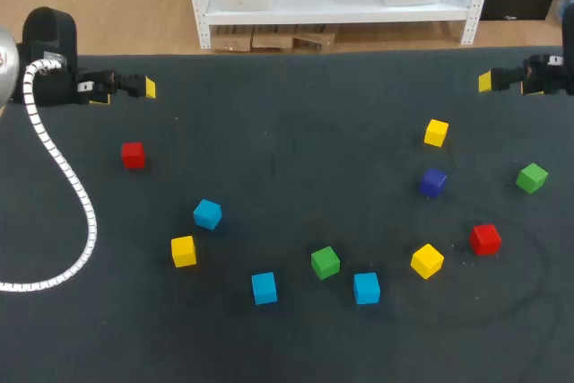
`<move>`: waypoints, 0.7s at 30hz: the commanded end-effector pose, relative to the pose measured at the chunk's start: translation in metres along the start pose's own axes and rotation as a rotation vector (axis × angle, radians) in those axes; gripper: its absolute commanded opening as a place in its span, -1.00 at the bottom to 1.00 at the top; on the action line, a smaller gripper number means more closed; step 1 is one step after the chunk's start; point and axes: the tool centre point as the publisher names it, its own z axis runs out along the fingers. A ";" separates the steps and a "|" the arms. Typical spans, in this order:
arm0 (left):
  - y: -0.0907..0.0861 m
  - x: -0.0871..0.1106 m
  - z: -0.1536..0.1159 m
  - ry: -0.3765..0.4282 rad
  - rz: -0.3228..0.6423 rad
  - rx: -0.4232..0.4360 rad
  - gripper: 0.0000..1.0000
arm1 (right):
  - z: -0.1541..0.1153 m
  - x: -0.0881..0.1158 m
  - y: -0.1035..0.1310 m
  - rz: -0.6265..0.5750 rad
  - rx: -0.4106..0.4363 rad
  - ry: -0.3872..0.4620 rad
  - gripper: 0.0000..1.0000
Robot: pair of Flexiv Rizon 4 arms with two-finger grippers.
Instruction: Place the blue cubes, place green cubes on the blue cubes, place the yellow cubes on the green cubes, then place the red cubes on the yellow cubes, and place purple cube on the red cubes.
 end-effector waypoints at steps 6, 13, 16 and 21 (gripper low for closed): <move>0.002 0.001 0.000 -0.005 0.002 0.010 1.00 | -0.012 -0.003 0.014 -0.146 -0.013 0.042 1.00; 0.002 0.001 0.000 -0.005 0.002 0.010 1.00 | -0.027 0.025 0.055 -0.466 -0.099 0.175 1.00; 0.002 0.001 0.000 -0.005 0.002 0.010 1.00 | -0.031 0.045 0.077 -0.664 -0.163 0.245 1.00; 0.002 0.001 0.000 -0.005 0.002 0.010 1.00 | -0.033 0.080 0.109 -0.938 -0.261 0.349 1.00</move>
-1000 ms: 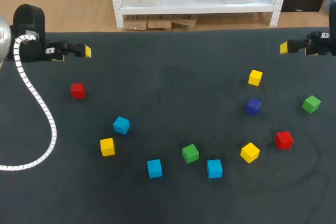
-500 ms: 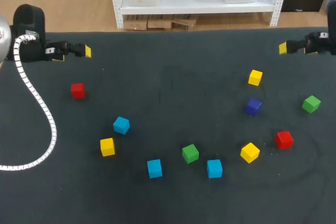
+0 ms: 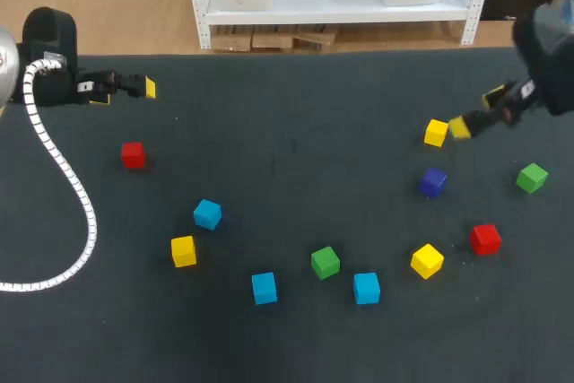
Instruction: Place the blue cubes, place green cubes on the blue cubes, place the yellow cubes on the green cubes, then place the red cubes on the yellow cubes, and place purple cube on the red cubes.
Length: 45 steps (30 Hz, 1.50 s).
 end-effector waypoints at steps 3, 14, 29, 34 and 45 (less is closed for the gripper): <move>0.002 0.001 0.000 -0.005 0.002 0.010 1.00 | 0.001 0.022 0.045 -0.539 -0.193 0.194 1.00; 0.002 0.001 0.000 -0.005 0.002 0.010 1.00 | 0.031 0.053 0.093 -0.933 -0.339 0.355 1.00; 0.002 0.001 0.000 -0.005 0.002 0.010 1.00 | 0.064 0.054 0.141 -1.154 -0.499 0.483 1.00; 0.002 0.001 0.000 -0.005 0.002 0.010 1.00 | 0.076 0.059 0.153 -1.161 -0.496 0.533 1.00; 0.002 0.001 0.000 -0.005 0.002 0.010 1.00 | 0.094 0.081 0.159 -1.044 -0.299 0.617 1.00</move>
